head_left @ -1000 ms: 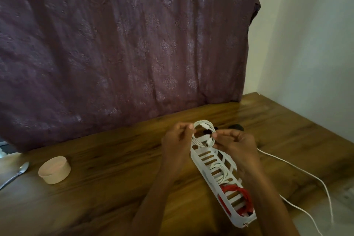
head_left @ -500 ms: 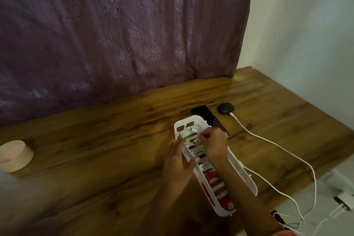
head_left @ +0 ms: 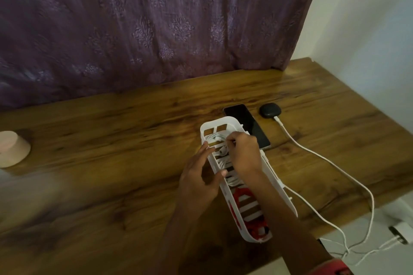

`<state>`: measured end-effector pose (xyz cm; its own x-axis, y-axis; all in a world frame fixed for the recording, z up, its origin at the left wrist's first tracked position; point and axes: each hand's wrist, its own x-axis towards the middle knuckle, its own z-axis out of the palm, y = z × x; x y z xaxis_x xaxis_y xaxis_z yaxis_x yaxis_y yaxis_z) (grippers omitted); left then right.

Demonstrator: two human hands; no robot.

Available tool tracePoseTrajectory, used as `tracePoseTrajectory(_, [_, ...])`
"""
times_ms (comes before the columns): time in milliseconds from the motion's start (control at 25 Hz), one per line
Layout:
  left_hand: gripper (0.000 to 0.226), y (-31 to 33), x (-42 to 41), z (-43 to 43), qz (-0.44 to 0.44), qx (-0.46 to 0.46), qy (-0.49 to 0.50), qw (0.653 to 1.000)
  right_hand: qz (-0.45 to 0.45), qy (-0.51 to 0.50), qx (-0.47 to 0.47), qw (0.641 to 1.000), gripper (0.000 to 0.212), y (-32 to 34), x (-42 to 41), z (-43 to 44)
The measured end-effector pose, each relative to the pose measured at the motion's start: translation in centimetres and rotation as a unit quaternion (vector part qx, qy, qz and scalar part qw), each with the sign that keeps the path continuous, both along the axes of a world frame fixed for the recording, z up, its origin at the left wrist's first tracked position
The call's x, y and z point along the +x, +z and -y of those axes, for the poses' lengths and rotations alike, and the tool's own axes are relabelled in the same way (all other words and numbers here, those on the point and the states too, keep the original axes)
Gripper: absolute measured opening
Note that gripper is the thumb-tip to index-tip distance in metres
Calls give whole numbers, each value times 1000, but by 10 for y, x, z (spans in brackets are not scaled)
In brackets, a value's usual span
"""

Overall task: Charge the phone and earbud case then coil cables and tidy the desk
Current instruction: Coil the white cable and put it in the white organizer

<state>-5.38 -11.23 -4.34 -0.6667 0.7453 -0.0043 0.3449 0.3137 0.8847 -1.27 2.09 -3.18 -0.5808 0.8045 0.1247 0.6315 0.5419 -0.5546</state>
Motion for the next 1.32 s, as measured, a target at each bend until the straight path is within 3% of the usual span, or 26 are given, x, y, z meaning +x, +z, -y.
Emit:
tracePoseTrajectory(200, [58,1,18,2,103,33,26,994,-128,57,24,990,14,25,50,-2])
tracePoseTrajectory(280, [61,2,31,5,142,42,45,988,-130,51,12,990,23,24,76,0])
tracePoseTrajectory(400, [68,3,47,12,215,43,52,974,-112,52,-110,986,35,17,107,13])
tracePoseTrajectory(560, [71,2,62,23,285,61,28,956,-161,55,-243,955,37,6,131,33])
tracePoseTrajectory(680, [74,-4,68,29,329,73,-7,942,-232,-8,-288,929,24,-7,142,42])
tracePoseTrajectory(960, [71,7,57,30,318,92,-41,943,-289,-1,-290,913,27,6,147,45])
tracePoseTrajectory(1120, [65,40,55,-5,297,127,-91,942,-333,-22,-259,906,16,36,156,12])
tracePoseTrajectory(1320, [50,68,75,-93,246,149,-142,947,-357,-87,-152,918,17,69,178,-63])
